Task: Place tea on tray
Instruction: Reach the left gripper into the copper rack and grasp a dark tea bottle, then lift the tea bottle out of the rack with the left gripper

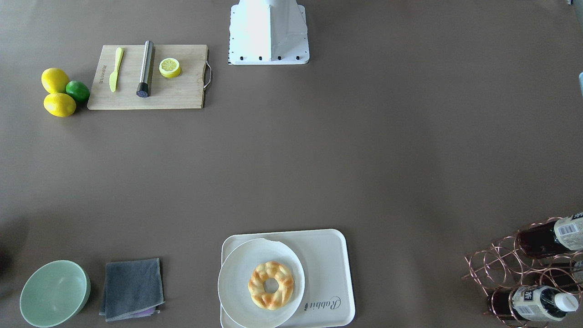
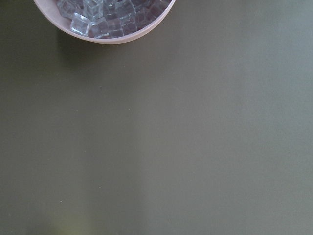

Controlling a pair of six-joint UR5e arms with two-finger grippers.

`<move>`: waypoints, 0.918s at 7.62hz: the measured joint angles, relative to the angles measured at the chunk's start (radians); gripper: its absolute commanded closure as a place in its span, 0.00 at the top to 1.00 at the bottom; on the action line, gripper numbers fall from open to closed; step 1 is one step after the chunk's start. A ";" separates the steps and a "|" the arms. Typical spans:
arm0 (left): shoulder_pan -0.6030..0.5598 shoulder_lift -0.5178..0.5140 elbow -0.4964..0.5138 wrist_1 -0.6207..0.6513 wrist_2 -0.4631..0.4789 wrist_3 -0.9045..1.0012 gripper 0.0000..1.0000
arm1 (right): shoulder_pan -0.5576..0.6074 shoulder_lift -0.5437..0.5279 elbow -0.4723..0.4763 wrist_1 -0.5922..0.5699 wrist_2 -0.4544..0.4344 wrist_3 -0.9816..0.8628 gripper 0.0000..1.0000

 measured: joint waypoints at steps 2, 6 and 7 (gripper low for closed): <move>-0.021 -0.030 -0.108 0.165 -0.014 -0.003 0.00 | 0.000 -0.002 -0.002 0.000 0.000 -0.001 1.00; 0.073 -0.061 -0.322 0.337 0.079 -0.169 0.00 | 0.000 -0.002 -0.001 0.003 0.000 0.000 1.00; 0.158 -0.069 -0.367 0.361 0.157 -0.245 0.00 | -0.001 -0.005 -0.003 0.018 -0.001 0.000 1.00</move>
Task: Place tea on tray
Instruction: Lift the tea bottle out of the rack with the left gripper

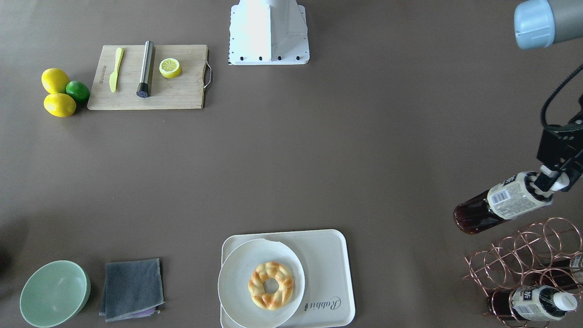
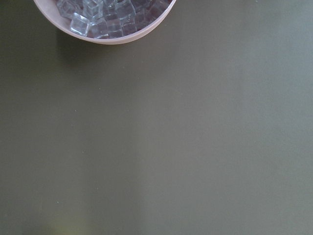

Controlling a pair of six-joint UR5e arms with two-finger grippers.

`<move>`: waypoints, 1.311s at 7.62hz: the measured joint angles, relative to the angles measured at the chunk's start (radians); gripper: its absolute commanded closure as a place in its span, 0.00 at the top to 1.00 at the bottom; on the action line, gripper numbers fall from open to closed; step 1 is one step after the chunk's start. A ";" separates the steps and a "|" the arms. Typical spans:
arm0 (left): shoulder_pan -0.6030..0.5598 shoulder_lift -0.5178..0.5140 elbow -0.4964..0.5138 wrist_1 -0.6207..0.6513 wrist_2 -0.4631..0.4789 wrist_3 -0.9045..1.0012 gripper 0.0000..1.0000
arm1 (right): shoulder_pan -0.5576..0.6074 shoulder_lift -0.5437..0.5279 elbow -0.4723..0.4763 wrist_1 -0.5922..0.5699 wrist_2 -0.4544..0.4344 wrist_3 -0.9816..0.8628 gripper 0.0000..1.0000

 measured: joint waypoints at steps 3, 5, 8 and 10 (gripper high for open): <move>0.255 -0.144 -0.088 0.229 0.235 -0.192 0.00 | -0.001 -0.074 -0.003 0.149 -0.007 -0.002 1.00; 0.437 -0.248 -0.106 0.356 0.374 -0.321 0.00 | -0.001 -0.103 -0.005 0.199 -0.013 0.007 1.00; 0.687 -0.352 -0.106 0.477 0.569 -0.460 0.00 | -0.003 -0.109 -0.006 0.205 -0.047 0.026 1.00; 0.773 -0.410 -0.100 0.557 0.628 -0.479 0.00 | -0.003 -0.112 -0.007 0.202 -0.049 0.029 1.00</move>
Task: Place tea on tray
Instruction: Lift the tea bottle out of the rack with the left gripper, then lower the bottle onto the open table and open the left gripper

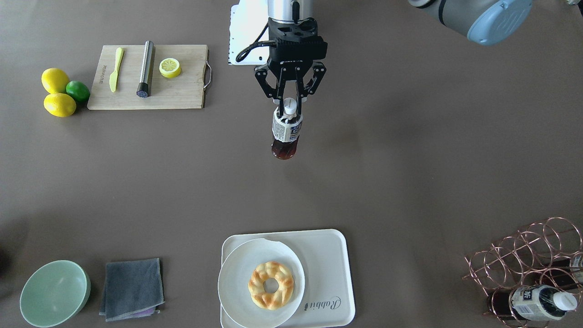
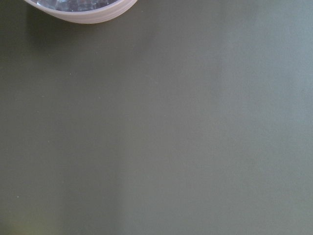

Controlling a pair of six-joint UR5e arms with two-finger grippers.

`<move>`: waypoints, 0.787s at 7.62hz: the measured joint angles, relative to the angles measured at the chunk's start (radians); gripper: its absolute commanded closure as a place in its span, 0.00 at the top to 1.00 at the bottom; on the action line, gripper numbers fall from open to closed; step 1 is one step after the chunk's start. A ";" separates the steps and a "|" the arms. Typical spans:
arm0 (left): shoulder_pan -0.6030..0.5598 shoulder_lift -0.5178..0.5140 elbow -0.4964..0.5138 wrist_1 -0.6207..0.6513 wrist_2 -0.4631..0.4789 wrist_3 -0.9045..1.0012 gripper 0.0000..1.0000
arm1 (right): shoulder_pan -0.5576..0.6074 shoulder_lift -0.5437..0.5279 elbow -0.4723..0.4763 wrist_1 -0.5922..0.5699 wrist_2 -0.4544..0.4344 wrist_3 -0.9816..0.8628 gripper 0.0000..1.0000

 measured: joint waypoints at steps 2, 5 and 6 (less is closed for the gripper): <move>0.033 -0.012 0.031 0.018 0.033 -0.001 0.00 | 0.000 -0.004 0.000 -0.002 0.005 0.001 1.00; 0.074 -0.012 0.054 0.004 0.047 -0.003 0.00 | 0.000 -0.005 0.000 -0.002 0.010 0.001 1.00; 0.088 -0.006 0.059 -0.023 0.047 -0.003 0.00 | 0.000 -0.005 0.000 -0.002 0.011 0.001 1.00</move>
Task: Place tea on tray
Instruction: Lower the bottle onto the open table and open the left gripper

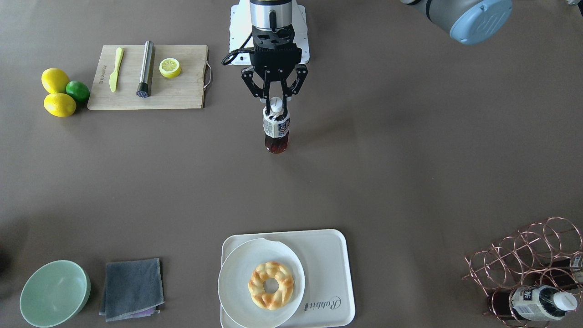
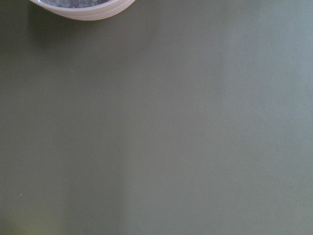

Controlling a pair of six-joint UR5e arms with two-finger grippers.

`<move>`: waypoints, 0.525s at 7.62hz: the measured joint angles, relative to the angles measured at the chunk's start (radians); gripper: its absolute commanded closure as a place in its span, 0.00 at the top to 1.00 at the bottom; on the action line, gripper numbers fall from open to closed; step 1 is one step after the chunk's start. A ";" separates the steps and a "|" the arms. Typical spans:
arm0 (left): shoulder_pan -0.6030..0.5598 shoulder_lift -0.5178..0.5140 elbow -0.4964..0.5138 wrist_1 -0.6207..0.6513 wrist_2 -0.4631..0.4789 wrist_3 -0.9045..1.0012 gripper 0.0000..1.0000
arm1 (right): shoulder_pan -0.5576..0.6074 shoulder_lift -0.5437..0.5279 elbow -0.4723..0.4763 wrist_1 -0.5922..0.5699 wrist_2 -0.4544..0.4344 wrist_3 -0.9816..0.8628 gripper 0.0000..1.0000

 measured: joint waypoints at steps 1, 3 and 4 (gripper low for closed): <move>0.007 0.007 0.008 -0.027 0.000 0.000 0.00 | -0.001 0.000 -0.001 0.000 0.001 0.000 1.00; 0.010 0.037 0.015 -0.089 0.001 0.000 0.65 | 0.000 0.001 0.000 -0.001 0.002 0.000 1.00; 0.011 0.047 0.016 -0.109 0.001 0.002 0.98 | 0.000 0.002 0.000 -0.001 0.003 0.001 1.00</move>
